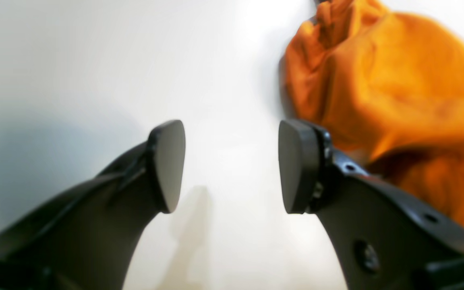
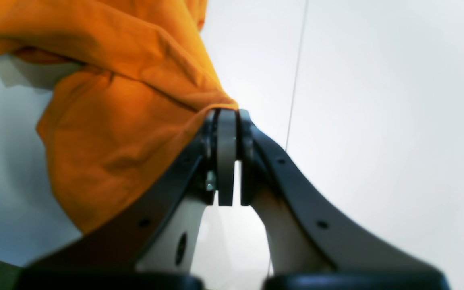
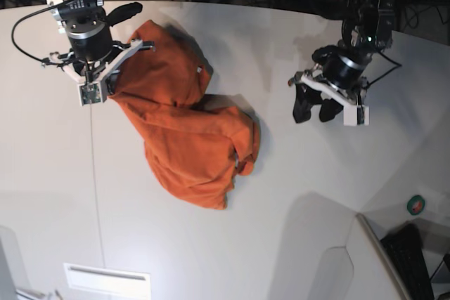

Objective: Layout the t-shirt on the table in an organized manner, then fold the t-shirt properly

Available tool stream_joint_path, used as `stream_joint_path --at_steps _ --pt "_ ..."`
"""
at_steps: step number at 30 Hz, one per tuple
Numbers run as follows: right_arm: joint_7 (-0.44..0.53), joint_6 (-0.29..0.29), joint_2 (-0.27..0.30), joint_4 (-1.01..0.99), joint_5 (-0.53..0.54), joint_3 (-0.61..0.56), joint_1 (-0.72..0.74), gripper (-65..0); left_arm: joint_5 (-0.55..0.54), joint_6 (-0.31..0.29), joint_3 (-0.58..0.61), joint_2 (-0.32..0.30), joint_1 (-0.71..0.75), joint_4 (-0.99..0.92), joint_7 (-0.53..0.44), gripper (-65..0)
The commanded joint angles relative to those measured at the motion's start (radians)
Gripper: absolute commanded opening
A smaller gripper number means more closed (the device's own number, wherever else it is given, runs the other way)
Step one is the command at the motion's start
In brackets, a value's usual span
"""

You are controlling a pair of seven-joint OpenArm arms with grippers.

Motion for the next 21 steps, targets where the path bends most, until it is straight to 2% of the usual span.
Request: stream_joint_path --at_steps 1,5,10,14,16,20,21 --pt "0.023 0.000 0.007 0.017 -0.004 0.008 -0.010 -65.0 -0.041 -0.006 -0.008 0.007 -0.039 0.028 0.020 -30.3" --pt "0.023 0.000 0.027 -0.006 0.001 0.032 -0.019 -65.0 -0.148 -0.003 0.006 0.032 -0.160 0.018 0.173 -30.4" --pt "0.023 0.000 0.027 -0.015 0.001 0.032 -0.019 -65.0 -0.151 -0.002 0.006 0.131 -0.260 -0.049 0.229 -30.6" --pt "0.023 0.000 0.027 -0.016 0.001 0.032 -0.019 -65.0 -0.151 0.001 -0.004 0.196 -0.349 -0.153 0.332 -30.8" --pt "0.023 0.000 0.027 -0.016 0.001 0.032 -0.021 -65.0 -0.151 0.032 -0.004 0.213 -0.383 -0.206 0.356 -30.8" --pt "0.023 0.000 0.030 -0.016 0.001 0.032 -0.024 -65.0 -0.157 0.161 0.004 0.219 -0.410 -0.285 0.359 -31.1" --pt "0.023 0.000 0.030 -0.016 0.001 0.032 -0.024 -65.0 -0.157 0.164 0.004 0.220 -0.410 -0.293 0.359 -32.7"
